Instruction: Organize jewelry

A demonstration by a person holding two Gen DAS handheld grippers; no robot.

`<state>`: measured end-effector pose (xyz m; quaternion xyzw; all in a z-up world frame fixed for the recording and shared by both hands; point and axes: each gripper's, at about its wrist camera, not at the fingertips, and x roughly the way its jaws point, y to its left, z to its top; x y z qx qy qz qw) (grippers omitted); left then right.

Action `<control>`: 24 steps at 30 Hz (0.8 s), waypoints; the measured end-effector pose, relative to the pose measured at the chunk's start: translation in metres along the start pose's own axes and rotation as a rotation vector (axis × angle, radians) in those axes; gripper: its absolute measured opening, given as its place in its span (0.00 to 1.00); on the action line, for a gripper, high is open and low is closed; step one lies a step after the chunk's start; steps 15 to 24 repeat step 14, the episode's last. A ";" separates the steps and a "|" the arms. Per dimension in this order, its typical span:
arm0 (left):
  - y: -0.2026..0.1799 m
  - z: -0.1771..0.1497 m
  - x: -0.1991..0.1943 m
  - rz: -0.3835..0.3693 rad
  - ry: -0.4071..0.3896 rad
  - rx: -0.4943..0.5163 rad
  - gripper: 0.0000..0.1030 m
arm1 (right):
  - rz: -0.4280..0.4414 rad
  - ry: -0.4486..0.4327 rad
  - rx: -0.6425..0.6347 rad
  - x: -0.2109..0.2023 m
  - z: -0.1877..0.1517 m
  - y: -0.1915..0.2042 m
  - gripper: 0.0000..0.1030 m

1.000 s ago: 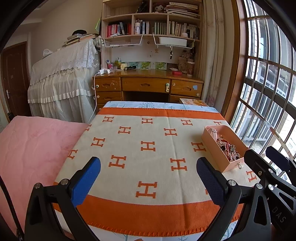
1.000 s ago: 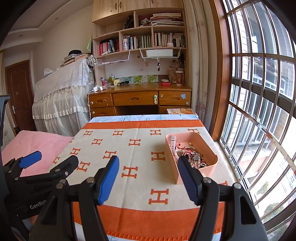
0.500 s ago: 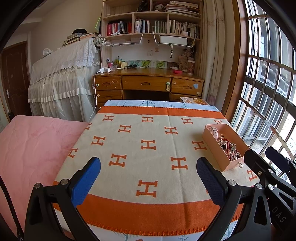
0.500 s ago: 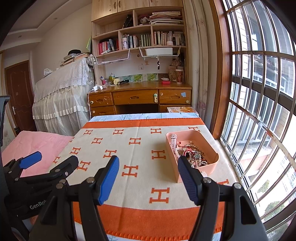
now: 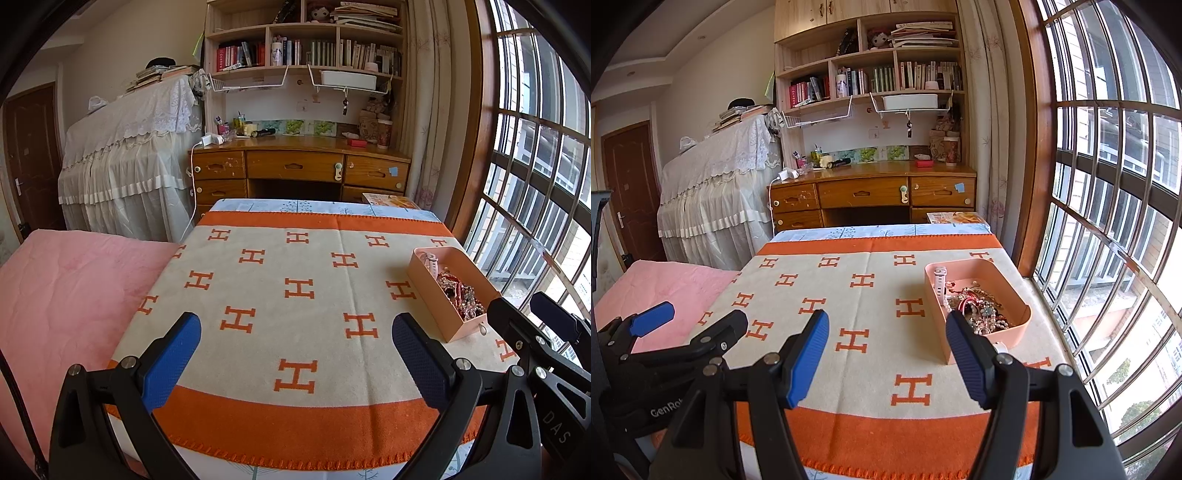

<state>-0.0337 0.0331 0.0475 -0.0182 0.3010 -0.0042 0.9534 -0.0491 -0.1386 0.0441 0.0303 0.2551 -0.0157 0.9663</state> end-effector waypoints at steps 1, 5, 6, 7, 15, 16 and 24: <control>0.001 -0.002 -0.001 0.002 -0.001 -0.002 0.99 | 0.001 0.000 -0.001 -0.001 -0.001 0.001 0.64; 0.007 -0.005 -0.002 0.010 0.000 -0.006 0.99 | -0.001 0.002 -0.005 -0.002 -0.002 0.005 0.64; 0.009 -0.007 -0.003 0.011 0.000 -0.008 0.99 | 0.000 0.002 -0.004 -0.002 -0.002 0.004 0.64; 0.009 -0.005 -0.002 0.013 0.001 -0.009 0.99 | 0.001 0.004 -0.004 0.000 -0.001 0.005 0.64; 0.015 -0.001 0.000 0.031 0.018 -0.013 0.99 | 0.005 0.029 -0.009 0.003 -0.001 0.022 0.64; 0.015 -0.001 0.000 0.031 0.018 -0.013 0.99 | 0.005 0.029 -0.009 0.003 -0.001 0.022 0.64; 0.015 -0.001 0.000 0.031 0.018 -0.013 0.99 | 0.005 0.029 -0.009 0.003 -0.001 0.022 0.64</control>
